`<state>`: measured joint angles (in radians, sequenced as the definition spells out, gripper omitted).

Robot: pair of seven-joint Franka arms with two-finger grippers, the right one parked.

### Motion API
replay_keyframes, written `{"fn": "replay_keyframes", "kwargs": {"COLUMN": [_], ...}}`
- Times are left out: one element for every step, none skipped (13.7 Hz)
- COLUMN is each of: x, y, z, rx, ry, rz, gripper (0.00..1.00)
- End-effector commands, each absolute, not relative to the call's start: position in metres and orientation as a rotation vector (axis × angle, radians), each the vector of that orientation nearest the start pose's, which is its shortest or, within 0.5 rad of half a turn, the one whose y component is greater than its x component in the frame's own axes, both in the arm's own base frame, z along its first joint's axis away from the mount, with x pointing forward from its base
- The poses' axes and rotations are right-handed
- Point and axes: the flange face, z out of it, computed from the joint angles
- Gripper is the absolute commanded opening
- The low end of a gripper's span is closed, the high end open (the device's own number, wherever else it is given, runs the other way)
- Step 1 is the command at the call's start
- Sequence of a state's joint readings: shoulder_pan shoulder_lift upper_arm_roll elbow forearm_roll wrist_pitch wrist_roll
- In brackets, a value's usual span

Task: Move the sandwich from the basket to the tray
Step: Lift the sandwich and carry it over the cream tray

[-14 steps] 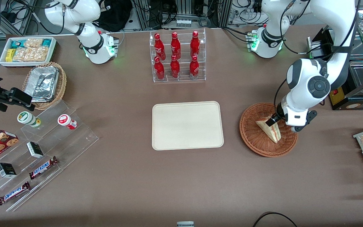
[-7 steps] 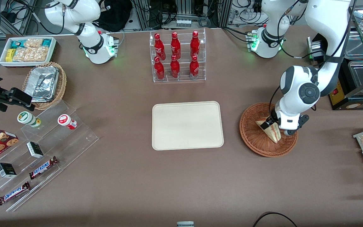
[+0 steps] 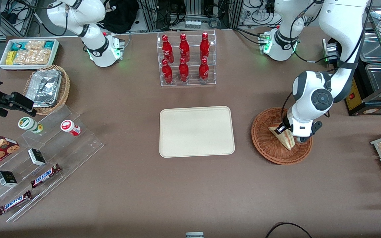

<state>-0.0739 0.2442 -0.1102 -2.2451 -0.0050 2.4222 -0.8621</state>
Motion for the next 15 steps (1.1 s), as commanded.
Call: {"fn": "replay_keyframes", "kwargs": {"x": [0.527,0.527,0.529,0.532,0.536,0.539,0.54,0.541,0.542,0.541,0.538,0.534,0.533,0.533,0.535], "y": [-0.099,-0.099,-0.099,-0.101,-0.103,-0.114,-0.127,-0.139,-0.153,-0.172,-0.19,-0.215,-0.237,-0.256,-0.277], "z": [0.271,0.28,0.29,0.301,0.311,0.323,0.331,0.341,0.349,0.354,0.355,0.35,0.343,0.337,0.332], "rx": [-2.957,-2.952,-2.959,-2.966,-2.961,-2.959,-2.956,-2.953,-2.954,-2.964,-2.973,-2.985,-2.994,-3.006,-3.018], "ry": [-1.04,-1.031,-0.993,-0.955,-0.935,-0.902,-0.861,-0.826,-0.79,-0.739,-0.69,-0.626,-0.565,-0.505,-0.46], "rz": [0.073,0.088,0.099,0.111,0.138,0.169,0.201,0.224,0.239,0.239,0.236,0.237,0.247,0.252,0.252], "gripper": [0.07,0.07,0.07,0.06,0.06,0.06,0.06,0.05,0.04,0.04,0.04,0.04,0.04,0.05,0.05]}}
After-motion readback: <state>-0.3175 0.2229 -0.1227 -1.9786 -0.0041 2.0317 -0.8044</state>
